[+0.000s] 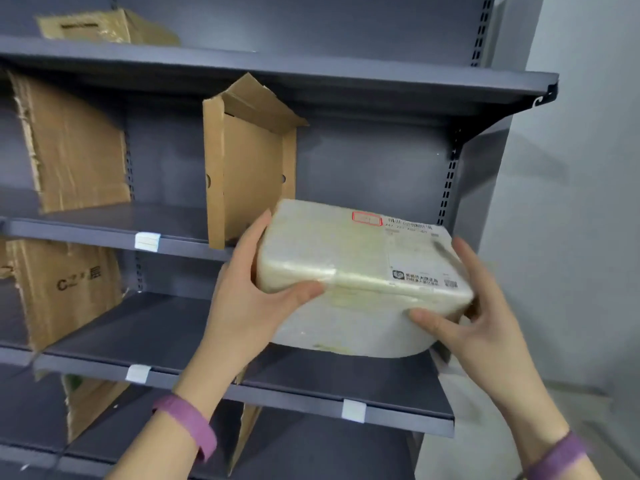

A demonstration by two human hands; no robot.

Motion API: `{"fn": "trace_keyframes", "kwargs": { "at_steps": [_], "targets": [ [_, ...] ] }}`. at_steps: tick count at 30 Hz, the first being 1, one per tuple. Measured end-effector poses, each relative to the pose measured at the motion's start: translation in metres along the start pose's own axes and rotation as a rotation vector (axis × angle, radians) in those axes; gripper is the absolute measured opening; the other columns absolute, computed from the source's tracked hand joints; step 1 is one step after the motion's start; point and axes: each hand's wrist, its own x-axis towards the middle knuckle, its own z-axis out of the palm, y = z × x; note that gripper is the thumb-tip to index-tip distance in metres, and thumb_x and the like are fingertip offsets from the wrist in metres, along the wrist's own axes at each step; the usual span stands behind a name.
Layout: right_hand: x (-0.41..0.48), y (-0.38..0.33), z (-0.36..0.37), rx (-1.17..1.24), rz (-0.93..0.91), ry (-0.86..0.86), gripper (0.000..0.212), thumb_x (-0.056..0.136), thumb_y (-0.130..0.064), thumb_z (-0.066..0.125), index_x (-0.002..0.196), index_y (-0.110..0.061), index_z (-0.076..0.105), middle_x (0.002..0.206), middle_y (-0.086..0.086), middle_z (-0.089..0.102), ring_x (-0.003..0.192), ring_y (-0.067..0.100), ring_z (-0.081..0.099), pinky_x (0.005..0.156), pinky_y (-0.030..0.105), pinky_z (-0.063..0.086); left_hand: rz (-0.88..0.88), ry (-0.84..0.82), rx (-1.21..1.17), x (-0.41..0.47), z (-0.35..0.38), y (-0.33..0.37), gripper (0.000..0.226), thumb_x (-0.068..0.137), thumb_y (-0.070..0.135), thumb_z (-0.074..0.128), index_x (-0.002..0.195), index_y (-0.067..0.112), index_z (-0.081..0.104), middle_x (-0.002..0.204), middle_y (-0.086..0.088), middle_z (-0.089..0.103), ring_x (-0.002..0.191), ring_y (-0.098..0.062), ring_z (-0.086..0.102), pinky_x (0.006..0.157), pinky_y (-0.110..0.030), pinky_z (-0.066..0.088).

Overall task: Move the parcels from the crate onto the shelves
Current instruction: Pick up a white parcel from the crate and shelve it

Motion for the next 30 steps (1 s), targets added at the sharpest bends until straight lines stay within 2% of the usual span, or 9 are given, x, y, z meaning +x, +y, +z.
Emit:
{"fn": "trace_keyframes", "kwargs": {
  "at_steps": [4,9,13,15,19,21,24,26,30],
  "targets": [
    [0.040,-0.013,-0.004,0.044,-0.063,0.124,0.092,0.063,-0.036,0.080,0.142,-0.047,0.035,0.137,-0.028,0.048,0.116,-0.014,0.051,0.086,0.001,0.042,0.041,-0.032,-0.048,0.038,0.004,0.024,0.101,0.063,0.051,0.077,0.145,0.043,0.018,0.116,0.050,0.039,0.117,0.016,0.041,0.096,-0.019,0.043],
    [0.093,-0.013,-0.010,0.010,-0.058,0.106,0.095,0.069,-0.045,0.078,0.148,-0.039,0.026,0.136,-0.024,0.050,0.119,-0.008,0.052,0.102,0.024,0.044,0.091,-0.092,0.013,0.080,0.013,0.025,0.100,0.078,0.024,0.076,0.148,0.039,0.006,0.121,0.045,0.033,0.121,0.011,0.037,0.103,-0.023,0.036],
    [0.125,0.003,-0.002,-0.081,-0.045,0.114,0.088,0.082,-0.032,0.075,0.151,-0.034,0.020,0.132,-0.033,0.042,0.122,-0.006,0.045,0.104,0.025,0.038,0.069,-0.126,0.021,0.112,0.028,0.005,0.101,0.080,0.017,0.074,0.150,0.032,0.003,0.139,0.022,0.031,0.131,-0.003,0.030,0.110,-0.032,0.032],
    [0.133,0.015,0.005,-0.127,-0.027,0.128,0.089,0.083,-0.032,0.074,0.152,-0.034,0.018,0.122,-0.044,0.037,0.118,-0.009,0.041,0.101,0.023,0.036,0.048,-0.123,0.029,0.124,0.034,-0.010,0.100,0.080,0.018,0.074,0.150,0.032,0.005,0.136,0.023,0.032,0.129,-0.002,0.031,0.108,-0.032,0.033],
    [0.143,0.037,0.015,-0.206,0.020,0.154,0.086,0.086,-0.038,0.068,0.153,-0.034,0.013,0.138,-0.019,0.041,0.133,0.011,0.040,0.106,0.028,0.033,0.014,-0.129,-0.002,0.138,0.044,-0.033,0.075,0.080,0.019,0.072,0.131,0.049,0.025,0.116,0.048,0.041,0.108,0.021,0.043,0.092,-0.019,0.041],
    [0.146,0.043,0.017,-0.240,0.032,0.164,0.086,0.088,-0.040,0.065,0.153,-0.035,0.008,0.145,-0.012,0.042,0.135,0.018,0.038,0.108,0.033,0.034,0.011,-0.141,-0.032,0.143,0.048,-0.043,0.065,0.082,0.017,0.068,0.130,0.041,0.031,0.122,0.033,0.050,0.112,0.012,0.049,0.095,-0.028,0.047],
    [0.141,0.050,0.023,-0.283,0.024,0.130,0.087,0.093,-0.036,0.060,0.153,-0.034,-0.004,0.148,-0.005,0.041,0.133,0.023,0.040,0.109,0.037,0.035,-0.027,-0.163,0.002,0.139,0.055,-0.056,0.087,0.089,0.022,0.062,0.150,0.032,0.000,0.155,0.009,0.024,0.140,-0.012,0.028,0.114,-0.038,0.027],
    [0.130,0.057,0.028,-0.308,0.010,0.116,0.088,0.095,-0.030,0.058,0.152,-0.035,-0.010,0.148,-0.004,0.042,0.129,0.024,0.042,0.105,0.035,0.035,-0.040,-0.150,0.067,0.128,0.059,-0.068,0.093,0.091,0.025,0.059,0.147,0.036,-0.015,0.157,0.014,0.012,0.143,-0.013,0.020,0.113,-0.031,0.022],
    [0.095,0.078,0.034,-0.520,-0.055,0.082,0.091,0.094,-0.022,0.060,0.149,-0.047,-0.009,0.160,-0.007,0.016,0.134,0.030,0.029,0.107,0.040,0.030,0.114,-0.116,0.246,0.093,0.056,-0.086,0.095,0.090,0.023,0.059,0.141,0.053,-0.016,0.153,0.023,0.010,0.142,-0.011,0.017,0.107,-0.033,0.024]
  ]
}}
